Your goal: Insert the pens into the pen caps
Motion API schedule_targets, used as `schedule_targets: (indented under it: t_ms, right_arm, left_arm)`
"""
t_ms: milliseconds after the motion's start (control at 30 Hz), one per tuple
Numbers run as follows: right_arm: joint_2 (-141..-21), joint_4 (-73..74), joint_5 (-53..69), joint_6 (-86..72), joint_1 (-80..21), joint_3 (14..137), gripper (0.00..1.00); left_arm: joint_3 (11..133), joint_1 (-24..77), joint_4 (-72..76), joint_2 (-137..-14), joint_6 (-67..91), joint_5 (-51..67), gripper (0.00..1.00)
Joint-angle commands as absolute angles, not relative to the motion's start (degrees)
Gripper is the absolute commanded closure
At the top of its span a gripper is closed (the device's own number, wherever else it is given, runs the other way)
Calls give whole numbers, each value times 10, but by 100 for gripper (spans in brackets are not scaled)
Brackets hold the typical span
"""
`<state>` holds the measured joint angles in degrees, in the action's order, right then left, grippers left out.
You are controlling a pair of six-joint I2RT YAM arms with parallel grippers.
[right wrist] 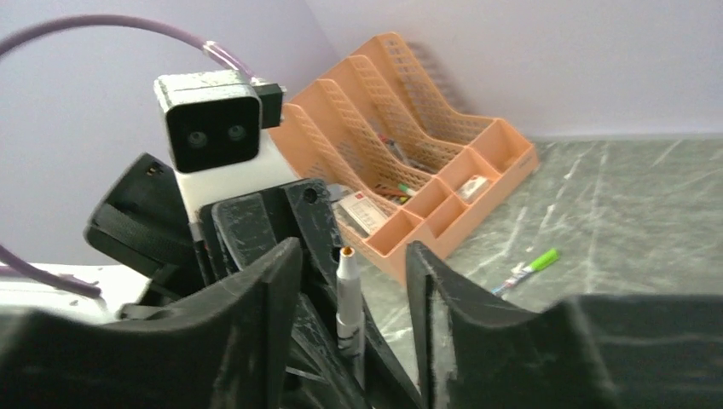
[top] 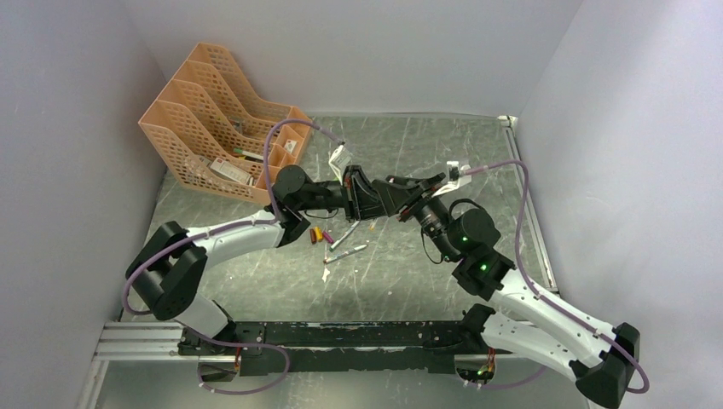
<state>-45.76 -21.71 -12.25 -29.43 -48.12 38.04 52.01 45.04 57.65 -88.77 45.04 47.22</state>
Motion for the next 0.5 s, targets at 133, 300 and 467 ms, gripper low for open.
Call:
schedule_targets:
  t_ms: [133, 300, 467]
  right_arm:
    - [-381, -138, -225, -246, -482, 411, 43]
    - [-431, -24, -260, -260, -480, 445, 25]
    - [-563, 62, -235, -285, -481, 472, 58]
  left_arm:
    - [452, 363, 491, -818, 334, 445, 93]
    - [414, 282, 496, -772, 341, 465, 93]
    - [439, 271, 309, -707, 259, 366, 93]
